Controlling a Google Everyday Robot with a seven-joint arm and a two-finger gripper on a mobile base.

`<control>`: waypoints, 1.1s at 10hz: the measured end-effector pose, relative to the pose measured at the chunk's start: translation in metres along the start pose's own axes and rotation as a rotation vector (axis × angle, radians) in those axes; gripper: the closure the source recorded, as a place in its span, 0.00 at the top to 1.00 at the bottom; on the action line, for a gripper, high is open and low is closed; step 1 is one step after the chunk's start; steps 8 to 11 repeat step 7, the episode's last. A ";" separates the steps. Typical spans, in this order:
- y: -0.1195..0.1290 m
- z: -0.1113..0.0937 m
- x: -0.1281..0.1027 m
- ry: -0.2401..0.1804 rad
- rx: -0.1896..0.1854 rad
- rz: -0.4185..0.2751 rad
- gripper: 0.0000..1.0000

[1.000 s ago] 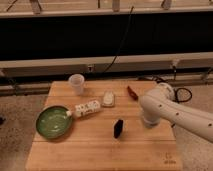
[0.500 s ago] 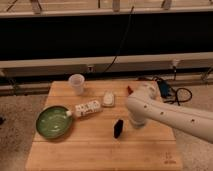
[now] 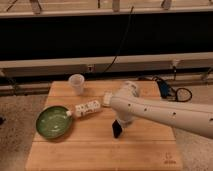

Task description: Knock the eraser over

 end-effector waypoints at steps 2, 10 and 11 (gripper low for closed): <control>-0.005 -0.003 -0.016 0.003 0.002 -0.011 0.00; -0.017 -0.003 -0.034 0.012 0.007 -0.051 0.00; -0.017 -0.003 -0.034 0.012 0.007 -0.051 0.00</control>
